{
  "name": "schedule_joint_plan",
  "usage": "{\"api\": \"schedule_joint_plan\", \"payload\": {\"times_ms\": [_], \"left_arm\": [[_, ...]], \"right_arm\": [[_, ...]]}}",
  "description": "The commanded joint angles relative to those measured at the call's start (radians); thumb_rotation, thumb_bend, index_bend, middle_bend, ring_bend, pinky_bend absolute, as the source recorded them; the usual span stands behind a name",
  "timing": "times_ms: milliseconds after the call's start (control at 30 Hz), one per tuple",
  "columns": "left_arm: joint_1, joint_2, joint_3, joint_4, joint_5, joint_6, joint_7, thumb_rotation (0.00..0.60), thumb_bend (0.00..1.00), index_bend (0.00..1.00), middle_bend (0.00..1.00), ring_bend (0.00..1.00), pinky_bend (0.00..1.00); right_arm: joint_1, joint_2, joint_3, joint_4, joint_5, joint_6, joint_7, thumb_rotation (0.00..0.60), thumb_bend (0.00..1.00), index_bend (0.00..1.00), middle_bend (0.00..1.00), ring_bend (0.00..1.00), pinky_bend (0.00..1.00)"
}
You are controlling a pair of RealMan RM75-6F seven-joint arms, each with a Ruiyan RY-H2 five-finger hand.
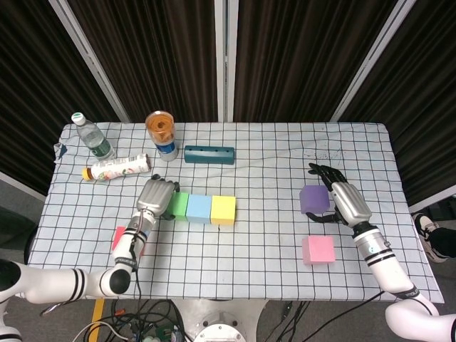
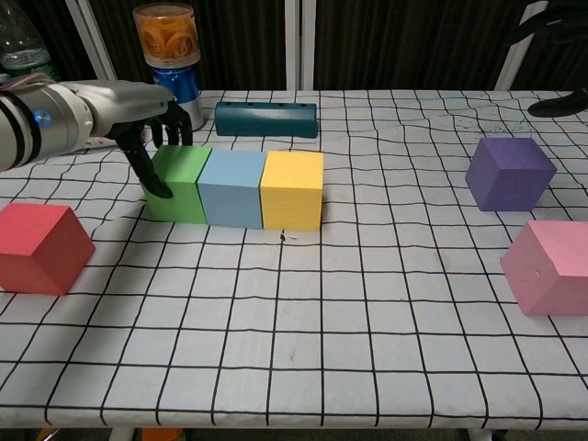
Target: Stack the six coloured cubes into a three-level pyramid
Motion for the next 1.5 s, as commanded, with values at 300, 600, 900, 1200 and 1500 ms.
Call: {"api": "schedule_joint_plan", "payload": {"times_ms": [300, 600, 900, 1200, 1500], "left_arm": [[-0.008, -0.010, -0.004, 0.004, -0.008, 0.000, 0.015, 0.600, 0.09, 0.38, 0.46, 0.33, 0.18], [-0.012, -0.018, -0.002, 0.014, -0.015, -0.005, 0.025, 0.600, 0.09, 0.38, 0.45, 0.33, 0.18], [-0.011, -0.016, 0.001, 0.011, -0.014, -0.006, 0.028, 0.600, 0.09, 0.31, 0.41, 0.33, 0.18], [-0.007, -0.016, 0.006, 0.003, -0.009, -0.002, 0.028, 0.600, 0.09, 0.23, 0.34, 0.33, 0.18], [0.003, -0.008, 0.011, -0.006, -0.002, -0.006, 0.016, 0.600, 0.09, 0.14, 0.26, 0.33, 0.18]], "right_arm": [[0.001, -0.001, 0.001, 0.006, 0.000, -0.004, 0.006, 0.600, 0.10, 0.00, 0.16, 0.00, 0.00], [-0.002, 0.001, 0.002, 0.006, 0.000, -0.002, 0.008, 0.600, 0.10, 0.00, 0.16, 0.00, 0.00], [-0.001, -0.001, 0.002, 0.009, 0.000, -0.005, 0.010, 0.600, 0.10, 0.00, 0.16, 0.00, 0.00], [-0.001, 0.000, 0.002, 0.008, -0.001, -0.006, 0.009, 0.600, 0.10, 0.00, 0.16, 0.00, 0.00], [-0.001, -0.001, 0.003, 0.006, -0.003, -0.006, 0.010, 0.600, 0.10, 0.00, 0.16, 0.00, 0.00]]}}
